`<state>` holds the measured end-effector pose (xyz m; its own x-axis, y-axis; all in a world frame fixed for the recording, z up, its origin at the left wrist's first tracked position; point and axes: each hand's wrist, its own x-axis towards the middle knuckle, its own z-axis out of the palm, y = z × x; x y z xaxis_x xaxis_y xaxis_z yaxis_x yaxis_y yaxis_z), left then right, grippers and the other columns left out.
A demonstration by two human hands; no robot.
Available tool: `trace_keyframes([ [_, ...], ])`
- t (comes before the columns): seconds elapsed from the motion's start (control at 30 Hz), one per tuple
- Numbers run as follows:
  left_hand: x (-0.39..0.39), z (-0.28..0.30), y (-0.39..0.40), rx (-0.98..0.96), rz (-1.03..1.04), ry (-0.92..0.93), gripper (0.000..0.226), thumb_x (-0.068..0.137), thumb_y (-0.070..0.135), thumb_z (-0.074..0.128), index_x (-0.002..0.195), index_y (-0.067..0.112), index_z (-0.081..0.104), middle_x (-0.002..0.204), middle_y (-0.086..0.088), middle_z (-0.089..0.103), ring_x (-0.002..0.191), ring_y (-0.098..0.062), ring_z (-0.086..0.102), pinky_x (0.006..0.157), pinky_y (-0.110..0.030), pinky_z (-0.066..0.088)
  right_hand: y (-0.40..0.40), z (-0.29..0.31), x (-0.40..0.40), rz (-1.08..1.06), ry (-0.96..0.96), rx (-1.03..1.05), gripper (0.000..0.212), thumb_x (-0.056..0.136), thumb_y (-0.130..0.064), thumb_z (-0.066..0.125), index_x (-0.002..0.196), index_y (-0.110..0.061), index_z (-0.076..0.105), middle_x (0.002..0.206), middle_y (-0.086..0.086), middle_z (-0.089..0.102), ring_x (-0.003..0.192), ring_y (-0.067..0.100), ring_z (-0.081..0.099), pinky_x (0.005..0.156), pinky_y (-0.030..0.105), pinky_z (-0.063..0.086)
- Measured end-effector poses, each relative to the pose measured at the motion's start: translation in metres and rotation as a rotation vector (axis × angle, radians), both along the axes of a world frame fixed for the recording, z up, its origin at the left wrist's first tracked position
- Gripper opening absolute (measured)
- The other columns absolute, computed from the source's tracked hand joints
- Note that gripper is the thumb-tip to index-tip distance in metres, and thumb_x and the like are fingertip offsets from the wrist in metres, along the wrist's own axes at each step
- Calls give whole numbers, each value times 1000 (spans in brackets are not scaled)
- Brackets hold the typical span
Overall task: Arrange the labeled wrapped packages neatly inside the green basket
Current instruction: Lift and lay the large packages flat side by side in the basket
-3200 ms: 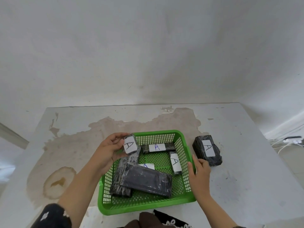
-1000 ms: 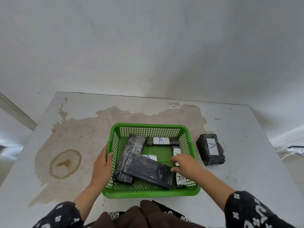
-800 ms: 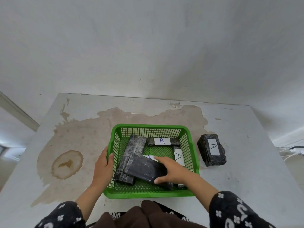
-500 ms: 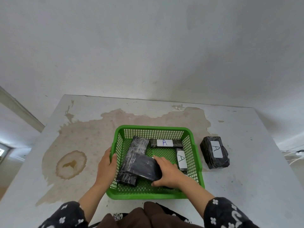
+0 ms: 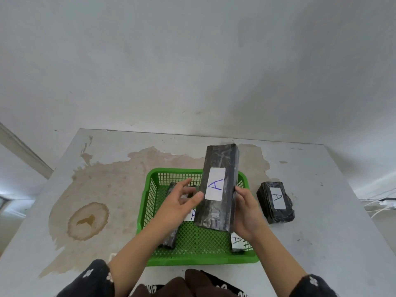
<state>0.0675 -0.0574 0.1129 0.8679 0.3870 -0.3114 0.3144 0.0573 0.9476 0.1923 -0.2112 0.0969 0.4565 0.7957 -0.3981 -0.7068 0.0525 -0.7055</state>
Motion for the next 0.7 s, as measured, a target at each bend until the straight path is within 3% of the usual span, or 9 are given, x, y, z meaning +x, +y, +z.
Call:
trace_keyframes([
  [0.1, 2, -1, -10, -130, -40, -15, 98, 50, 65, 77, 136, 45, 34, 128, 11, 54, 115, -11, 57, 94, -37, 51, 0, -1, -5, 22, 16, 16, 55, 84, -36, 46, 129, -5, 51, 128, 22, 57, 116, 37, 53, 101, 53, 40],
  [0.2, -1, -5, -8, -143, -28, -33, 84, 54, 50, 83, 128, 52, 43, 128, 4, 59, 120, -17, 54, 99, -42, 48, -2, -3, -6, 6, -7, -3, 47, 85, -27, 45, 128, -7, 54, 129, 20, 57, 114, 35, 53, 101, 54, 39],
  [0.3, -6, -4, 3, -83, -11, -37, 75, 51, 44, 86, 116, 58, 52, 121, 7, 62, 108, -17, 63, 91, -42, 54, -4, -5, -2, -52, -132, -32, 49, 83, -23, 52, 132, -18, 47, 117, 10, 63, 100, 25, 60, 84, 46, 51],
  [0.47, -12, 5, 28, -120, -89, -34, 60, 62, 11, 85, 110, 42, 66, 110, 1, 72, 96, -22, 70, 74, -34, 59, -13, -2, 13, -212, -107, -4, 67, 80, -21, 59, 138, -37, 30, 123, 13, 60, 107, 31, 61, 81, 51, 56],
  [0.6, -16, 17, 48, -84, -353, 48, 56, 67, 14, 83, 116, 35, 66, 105, 0, 74, 95, -20, 70, 75, -28, 57, -19, 7, 20, -86, -143, -92, 59, 78, -20, 63, 133, -26, 45, 115, 10, 67, 97, 28, 67, 70, 44, 59],
  [0.7, -12, 22, 54, -20, -339, 57, 54, 64, 19, 84, 115, 30, 67, 105, 5, 74, 92, -14, 70, 72, -23, 56, -22, 12, 21, 14, -215, -197, 58, 75, -24, 66, 130, -21, 49, 106, 9, 70, 86, 25, 70, 64, 41, 60],
])
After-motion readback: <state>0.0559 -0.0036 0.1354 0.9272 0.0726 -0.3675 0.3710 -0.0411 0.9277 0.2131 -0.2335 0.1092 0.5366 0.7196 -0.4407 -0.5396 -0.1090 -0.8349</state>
